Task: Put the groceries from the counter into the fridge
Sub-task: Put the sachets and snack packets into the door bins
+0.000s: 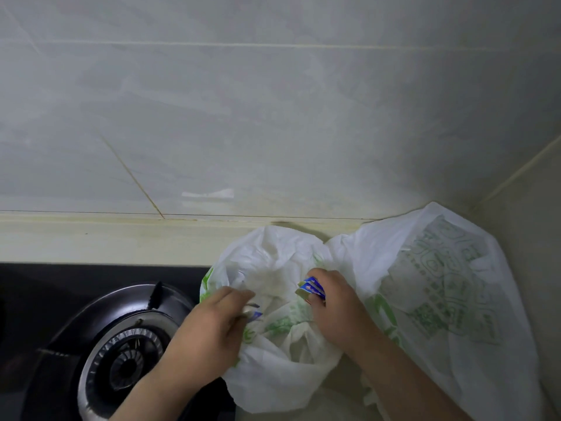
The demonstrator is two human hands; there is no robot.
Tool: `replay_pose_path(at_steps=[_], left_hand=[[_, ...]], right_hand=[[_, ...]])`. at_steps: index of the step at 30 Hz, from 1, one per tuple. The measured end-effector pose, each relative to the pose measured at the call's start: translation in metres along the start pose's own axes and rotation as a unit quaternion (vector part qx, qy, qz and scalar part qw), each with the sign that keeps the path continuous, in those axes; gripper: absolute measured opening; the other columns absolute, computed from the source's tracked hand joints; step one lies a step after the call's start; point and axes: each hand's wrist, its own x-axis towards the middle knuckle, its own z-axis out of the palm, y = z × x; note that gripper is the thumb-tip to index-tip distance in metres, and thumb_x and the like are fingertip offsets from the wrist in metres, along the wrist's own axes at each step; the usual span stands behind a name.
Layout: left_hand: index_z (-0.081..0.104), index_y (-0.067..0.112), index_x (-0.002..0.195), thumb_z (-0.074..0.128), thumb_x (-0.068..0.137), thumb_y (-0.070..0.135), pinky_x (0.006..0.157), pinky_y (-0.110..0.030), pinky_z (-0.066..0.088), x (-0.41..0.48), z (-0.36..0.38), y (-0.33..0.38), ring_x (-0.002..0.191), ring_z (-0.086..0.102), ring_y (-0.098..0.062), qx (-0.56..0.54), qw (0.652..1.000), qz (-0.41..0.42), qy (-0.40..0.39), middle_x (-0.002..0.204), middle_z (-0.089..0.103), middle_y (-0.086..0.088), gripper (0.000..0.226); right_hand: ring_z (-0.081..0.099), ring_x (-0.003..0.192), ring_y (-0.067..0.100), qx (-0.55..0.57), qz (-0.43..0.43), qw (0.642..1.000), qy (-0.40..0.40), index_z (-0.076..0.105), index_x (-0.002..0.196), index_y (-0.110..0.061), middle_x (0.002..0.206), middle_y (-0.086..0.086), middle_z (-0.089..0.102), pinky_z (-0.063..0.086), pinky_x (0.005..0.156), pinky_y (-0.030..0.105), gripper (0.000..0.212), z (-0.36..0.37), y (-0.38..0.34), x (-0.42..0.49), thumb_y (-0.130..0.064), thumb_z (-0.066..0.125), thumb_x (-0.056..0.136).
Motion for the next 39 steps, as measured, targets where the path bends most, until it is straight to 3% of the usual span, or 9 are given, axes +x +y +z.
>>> replay_pose_path(at_steps=[4,7,10,13,16,21,29,34,39], left_hand=[[0.065,0.035,0.113,0.069,0.085,0.004,0.08,-0.009,0.044,-0.005,-0.009,0.017,0.091,0.062,-0.004,-0.148,0.978,-0.126,0.074,0.099,0.066,0.013,0.041],[0.067,0.038,0.108,0.067,0.087,0.001,0.088,-0.024,0.051,-0.008,-0.024,0.03,0.092,0.067,-0.007,-0.245,0.943,-0.21,0.082,0.098,0.072,0.006,0.043],[0.07,0.024,0.113,0.067,0.081,0.016,0.095,-0.04,0.052,-0.017,-0.041,0.04,0.101,0.068,-0.017,-0.338,0.903,-0.245,0.104,0.103,0.074,0.003,0.033],[0.072,0.022,0.112,0.061,0.078,0.017,0.097,-0.05,0.051,-0.03,-0.058,0.055,0.104,0.068,-0.026,-0.398,0.876,-0.249,0.11,0.105,0.075,-0.004,0.036],[0.076,0.022,0.097,0.05,0.092,-0.006,0.089,-0.046,0.056,-0.045,-0.074,0.067,0.094,0.071,-0.027,-0.406,0.881,-0.224,0.098,0.096,0.075,-0.011,0.038],[0.074,0.01,0.085,0.039,0.089,-0.019,0.055,-0.012,0.048,-0.078,-0.11,0.082,0.059,0.064,-0.006,-0.443,0.87,-0.2,0.083,0.067,0.07,-0.001,0.045],[0.077,0.031,0.089,0.057,0.071,0.016,0.085,-0.05,0.051,-0.135,-0.173,0.077,0.079,0.061,-0.025,-0.45,0.859,-0.221,0.103,0.091,0.071,-0.021,0.031],[0.076,0.025,0.097,0.064,0.075,0.006,0.092,-0.044,0.054,-0.177,-0.205,0.053,0.098,0.07,-0.027,-0.447,0.845,-0.242,0.167,0.098,0.075,-0.006,0.031],[0.072,0.018,0.102,0.055,0.09,-0.008,0.076,-0.028,0.056,-0.22,-0.231,0.034,0.087,0.07,-0.015,-0.433,0.829,-0.276,0.221,0.099,0.076,0.0,0.033]], right_hand=[[0.058,0.091,0.001,0.107,0.026,0.993,0.028,0.06,0.126,-0.024,0.112,-0.005,0.062,0.039,0.074,0.003,0.033,-0.017,-0.015,-0.019,-0.012,0.056,0.095],[0.065,0.076,-0.005,0.227,0.06,0.971,0.046,0.063,0.115,-0.027,0.101,-0.004,0.068,0.048,0.067,0.01,0.029,-0.031,-0.034,-0.038,-0.008,0.056,0.094],[0.066,0.076,0.01,0.29,0.085,0.951,0.062,0.063,0.104,-0.036,0.095,-0.006,0.068,0.057,0.071,0.033,0.033,-0.043,-0.05,-0.056,-0.005,0.056,0.093],[0.059,0.069,0.012,0.315,0.091,0.943,0.054,0.063,0.101,-0.032,0.095,-0.003,0.065,0.052,0.06,0.021,0.033,-0.051,-0.067,-0.072,-0.002,0.052,0.094],[0.057,0.066,0.012,0.329,0.087,0.939,0.049,0.063,0.1,-0.029,0.097,0.002,0.064,0.048,0.054,0.018,0.033,-0.054,-0.086,-0.088,0.001,0.049,0.095],[0.064,0.07,0.014,0.322,0.064,0.944,0.035,0.065,0.096,-0.025,0.097,0.006,0.067,0.053,0.061,0.028,0.03,-0.052,-0.123,-0.117,0.001,0.052,0.092],[0.066,0.068,0.014,0.327,0.029,0.945,-0.004,0.067,0.098,-0.017,0.092,0.005,0.07,0.055,0.064,0.031,0.021,-0.032,-0.194,-0.159,0.0,0.057,0.091],[0.068,0.065,0.011,0.351,0.01,0.936,-0.032,0.067,0.102,-0.014,0.089,0.004,0.07,0.055,0.061,0.03,0.022,-0.004,-0.239,-0.175,0.003,0.057,0.092],[0.072,0.074,0.016,0.341,-0.027,0.936,-0.077,0.069,0.1,-0.018,0.092,0.004,0.073,0.058,0.067,0.032,0.024,0.027,-0.279,-0.185,0.002,0.058,0.092]])
